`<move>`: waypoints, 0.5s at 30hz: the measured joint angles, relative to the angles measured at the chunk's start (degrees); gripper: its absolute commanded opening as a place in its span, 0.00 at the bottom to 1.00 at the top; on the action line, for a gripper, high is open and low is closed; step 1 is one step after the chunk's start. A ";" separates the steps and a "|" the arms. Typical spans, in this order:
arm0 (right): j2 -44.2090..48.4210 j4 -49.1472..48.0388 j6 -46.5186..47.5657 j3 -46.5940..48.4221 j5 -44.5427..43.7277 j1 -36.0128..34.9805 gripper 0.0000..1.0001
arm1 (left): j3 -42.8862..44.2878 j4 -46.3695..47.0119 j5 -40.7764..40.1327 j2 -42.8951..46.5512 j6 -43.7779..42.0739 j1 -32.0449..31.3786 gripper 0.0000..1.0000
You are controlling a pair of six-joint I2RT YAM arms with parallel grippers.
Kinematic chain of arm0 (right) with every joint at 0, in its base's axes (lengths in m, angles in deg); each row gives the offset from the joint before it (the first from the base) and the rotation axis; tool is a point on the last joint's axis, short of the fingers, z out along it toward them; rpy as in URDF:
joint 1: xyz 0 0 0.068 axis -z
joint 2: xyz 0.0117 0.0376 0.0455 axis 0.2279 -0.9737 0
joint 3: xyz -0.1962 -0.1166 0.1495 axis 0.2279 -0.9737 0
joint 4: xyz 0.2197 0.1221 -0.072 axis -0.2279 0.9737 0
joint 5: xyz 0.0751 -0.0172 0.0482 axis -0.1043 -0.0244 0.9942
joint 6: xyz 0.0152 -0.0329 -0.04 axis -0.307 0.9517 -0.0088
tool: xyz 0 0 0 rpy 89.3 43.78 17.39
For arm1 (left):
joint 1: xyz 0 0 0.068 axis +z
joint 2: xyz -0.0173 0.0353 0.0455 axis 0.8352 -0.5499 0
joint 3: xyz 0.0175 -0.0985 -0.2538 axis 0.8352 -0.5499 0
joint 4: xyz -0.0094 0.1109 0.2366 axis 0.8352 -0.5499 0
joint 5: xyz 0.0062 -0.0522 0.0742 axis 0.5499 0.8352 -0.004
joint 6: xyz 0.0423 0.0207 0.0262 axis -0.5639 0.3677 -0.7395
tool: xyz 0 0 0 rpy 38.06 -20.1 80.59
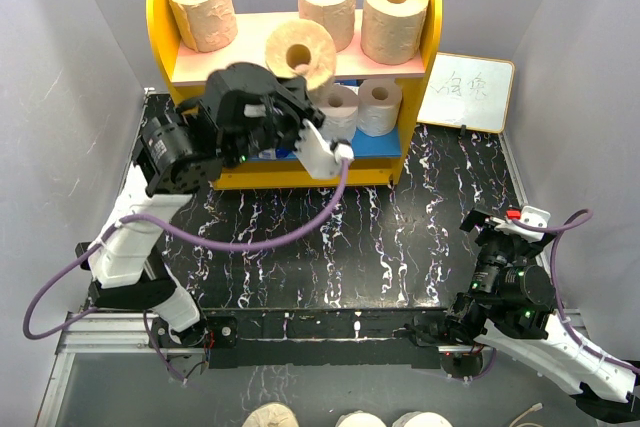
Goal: Place and organize the paper towels onto the shelf
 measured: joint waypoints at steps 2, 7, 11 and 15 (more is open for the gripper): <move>-0.39 0.02 -0.02 0.00 0.15 0.00 0.88 | 0.24 0.79 1.99 -0.20 0.07 5.42 0.00; -0.63 0.33 -0.20 0.00 0.24 0.00 0.88 | 1.79 2.56 7.13 -1.70 0.42 14.29 0.00; -0.63 0.37 -0.20 0.00 0.22 0.00 0.87 | 1.84 4.59 11.02 -3.41 0.76 16.00 0.00; -0.63 0.37 -0.22 0.00 0.22 0.00 0.88 | 1.84 5.49 13.14 -5.55 1.18 16.13 0.00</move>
